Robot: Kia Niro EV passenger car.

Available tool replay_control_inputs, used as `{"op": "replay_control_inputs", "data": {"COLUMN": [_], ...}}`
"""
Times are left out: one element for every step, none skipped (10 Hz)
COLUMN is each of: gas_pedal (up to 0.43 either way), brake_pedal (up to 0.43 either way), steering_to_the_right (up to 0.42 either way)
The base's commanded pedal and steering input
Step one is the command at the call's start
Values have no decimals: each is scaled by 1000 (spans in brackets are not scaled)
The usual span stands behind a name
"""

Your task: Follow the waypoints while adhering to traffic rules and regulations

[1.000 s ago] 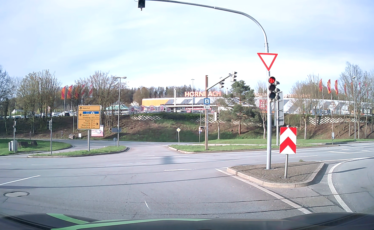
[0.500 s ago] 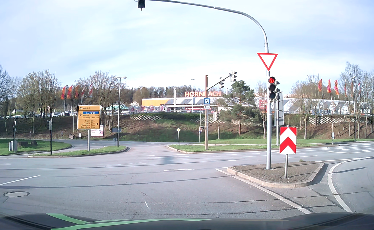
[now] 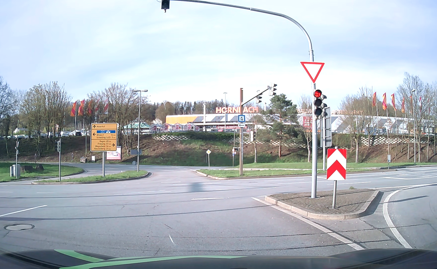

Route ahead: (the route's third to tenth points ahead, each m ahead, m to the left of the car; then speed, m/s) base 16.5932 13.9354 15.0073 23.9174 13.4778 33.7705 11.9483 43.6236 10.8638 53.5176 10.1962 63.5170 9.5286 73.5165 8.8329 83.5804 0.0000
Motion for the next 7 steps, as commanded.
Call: {"op": "replay_control_inputs", "data": {"gas_pedal": [0,0,0,0,0,0,0], "brake_pedal": [409,409,409,409,409,409,409], "steering_to_the_right": [-2,-2,-2,-2,-2,-2,-2]}}
